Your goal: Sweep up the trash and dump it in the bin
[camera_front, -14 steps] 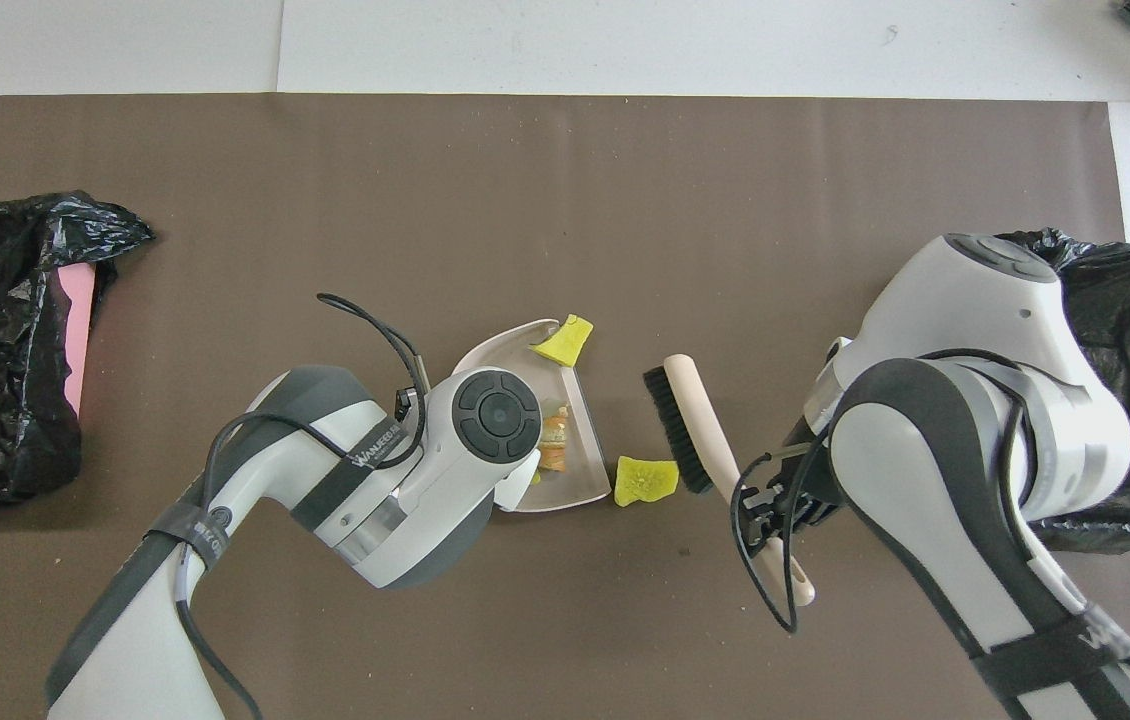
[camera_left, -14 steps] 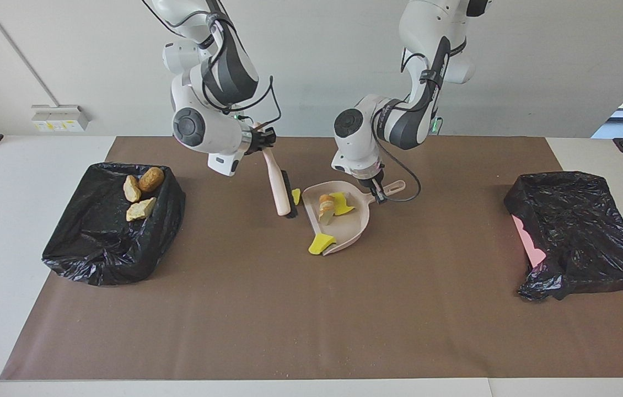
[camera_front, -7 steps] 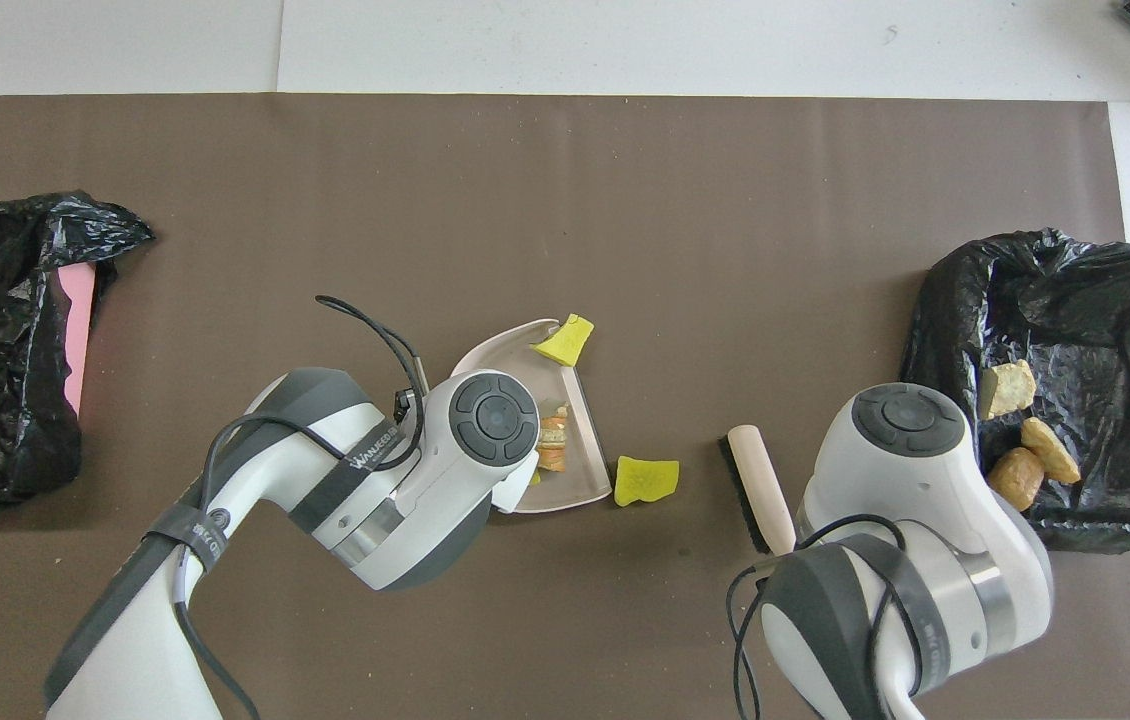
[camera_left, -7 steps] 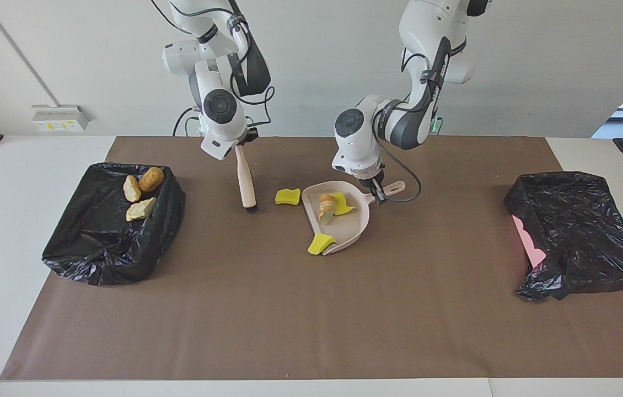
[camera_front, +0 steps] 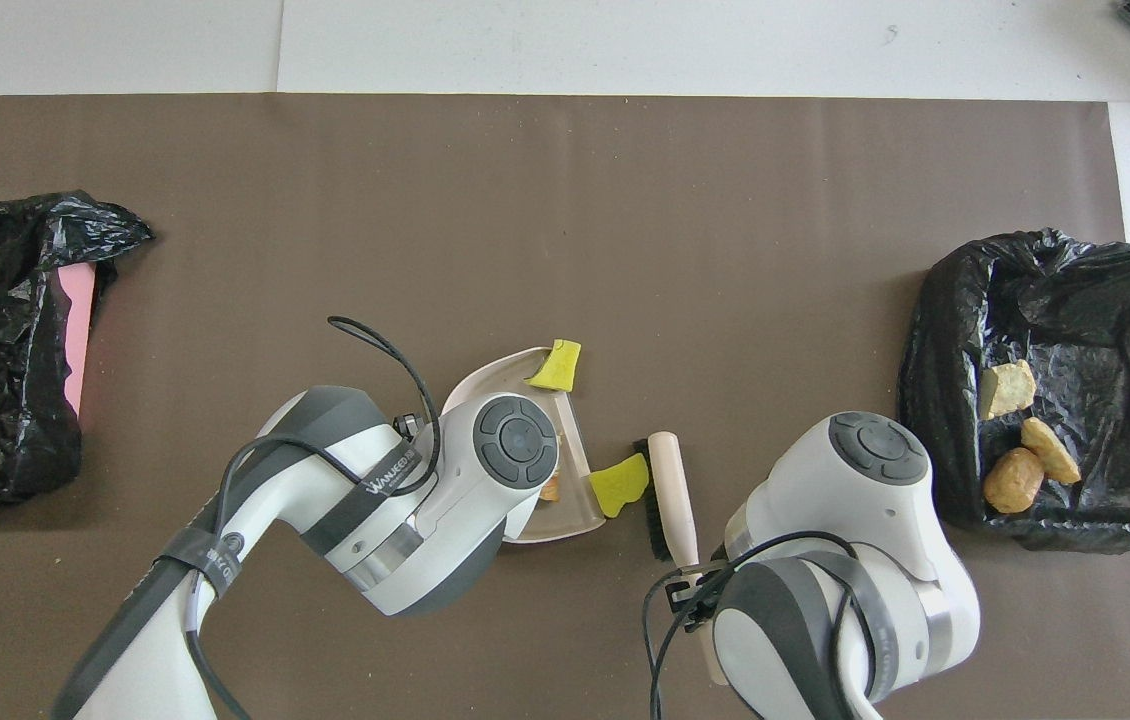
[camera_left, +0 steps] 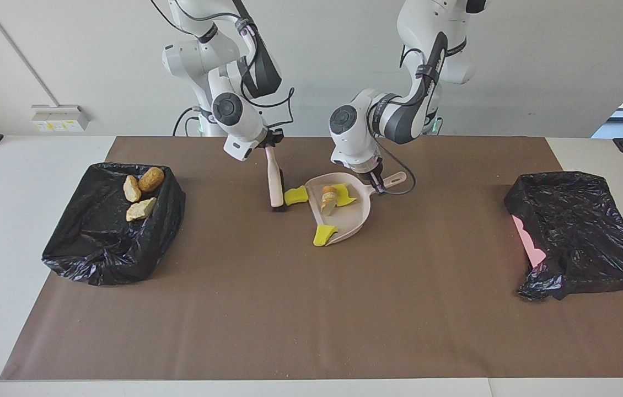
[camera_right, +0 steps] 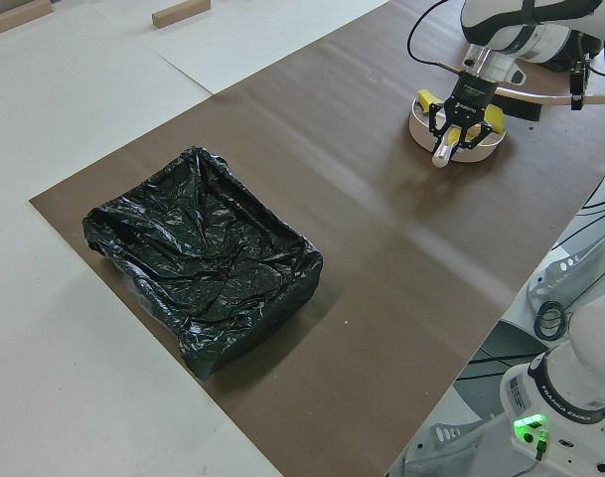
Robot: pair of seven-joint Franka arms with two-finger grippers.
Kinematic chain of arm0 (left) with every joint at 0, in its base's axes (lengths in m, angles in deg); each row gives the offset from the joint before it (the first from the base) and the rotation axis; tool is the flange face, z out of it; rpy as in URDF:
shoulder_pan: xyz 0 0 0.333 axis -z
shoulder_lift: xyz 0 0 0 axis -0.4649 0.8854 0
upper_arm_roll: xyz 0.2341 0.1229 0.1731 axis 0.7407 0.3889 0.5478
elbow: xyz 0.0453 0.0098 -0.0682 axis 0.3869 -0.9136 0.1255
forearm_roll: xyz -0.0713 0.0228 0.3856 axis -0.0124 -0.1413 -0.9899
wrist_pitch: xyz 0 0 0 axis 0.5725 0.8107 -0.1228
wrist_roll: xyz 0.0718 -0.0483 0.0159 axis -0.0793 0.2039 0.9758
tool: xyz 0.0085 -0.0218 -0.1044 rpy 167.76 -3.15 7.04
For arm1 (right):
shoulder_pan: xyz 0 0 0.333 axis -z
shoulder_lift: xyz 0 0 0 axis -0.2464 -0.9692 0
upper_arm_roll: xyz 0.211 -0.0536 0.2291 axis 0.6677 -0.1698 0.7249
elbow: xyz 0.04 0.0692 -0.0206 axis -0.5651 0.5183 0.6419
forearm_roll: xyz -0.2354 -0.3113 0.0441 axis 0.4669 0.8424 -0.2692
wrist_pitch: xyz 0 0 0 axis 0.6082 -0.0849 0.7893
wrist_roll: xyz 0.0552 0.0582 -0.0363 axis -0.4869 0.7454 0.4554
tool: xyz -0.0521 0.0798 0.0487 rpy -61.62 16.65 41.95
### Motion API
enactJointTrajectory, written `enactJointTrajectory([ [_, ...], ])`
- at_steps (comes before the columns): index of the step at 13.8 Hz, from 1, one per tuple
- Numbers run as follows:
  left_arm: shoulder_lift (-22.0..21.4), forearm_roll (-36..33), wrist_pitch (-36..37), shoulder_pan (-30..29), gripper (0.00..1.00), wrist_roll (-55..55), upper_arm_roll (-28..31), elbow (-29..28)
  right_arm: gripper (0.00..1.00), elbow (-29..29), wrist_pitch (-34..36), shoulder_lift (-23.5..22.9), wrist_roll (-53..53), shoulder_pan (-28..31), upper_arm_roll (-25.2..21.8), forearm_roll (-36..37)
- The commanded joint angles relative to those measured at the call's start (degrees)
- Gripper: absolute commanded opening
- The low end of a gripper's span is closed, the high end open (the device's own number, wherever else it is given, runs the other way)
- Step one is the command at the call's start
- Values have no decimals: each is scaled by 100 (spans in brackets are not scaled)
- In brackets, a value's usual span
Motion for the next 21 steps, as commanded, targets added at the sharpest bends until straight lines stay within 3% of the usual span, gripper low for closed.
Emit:
enactJointTrajectory([
  [1,-240,-179,197,230,0,132,55,-202,0,-54,-443,-169,97,-303,12,-906],
  [3,-266,-180,197,309,0,202,46,-246,0,-369,-339,-309,124,-339,12,-1252],
  [5,-346,-180,188,388,0,211,46,-342,0,-625,-120,-319,159,-330,-14,-1069],
  [8,-320,-171,74,309,0,185,46,-325,0,-740,65,-117,150,-295,-23,219],
  [12,-302,-171,-14,274,0,176,46,-316,0,-969,128,-230,-297,-181,-32,1487],
  [14,-293,-171,-49,265,0,193,46,-325,0,-1257,136,-440,-491,-32,-14,1936],
  [18,-293,-171,-93,265,0,193,46,-343,0,-2417,198,-1547,-658,65,-14,2596],
  [21,-302,-171,-102,265,0,193,46,-360,0,-2332,101,-1663,-606,-22,-6,2501],
])
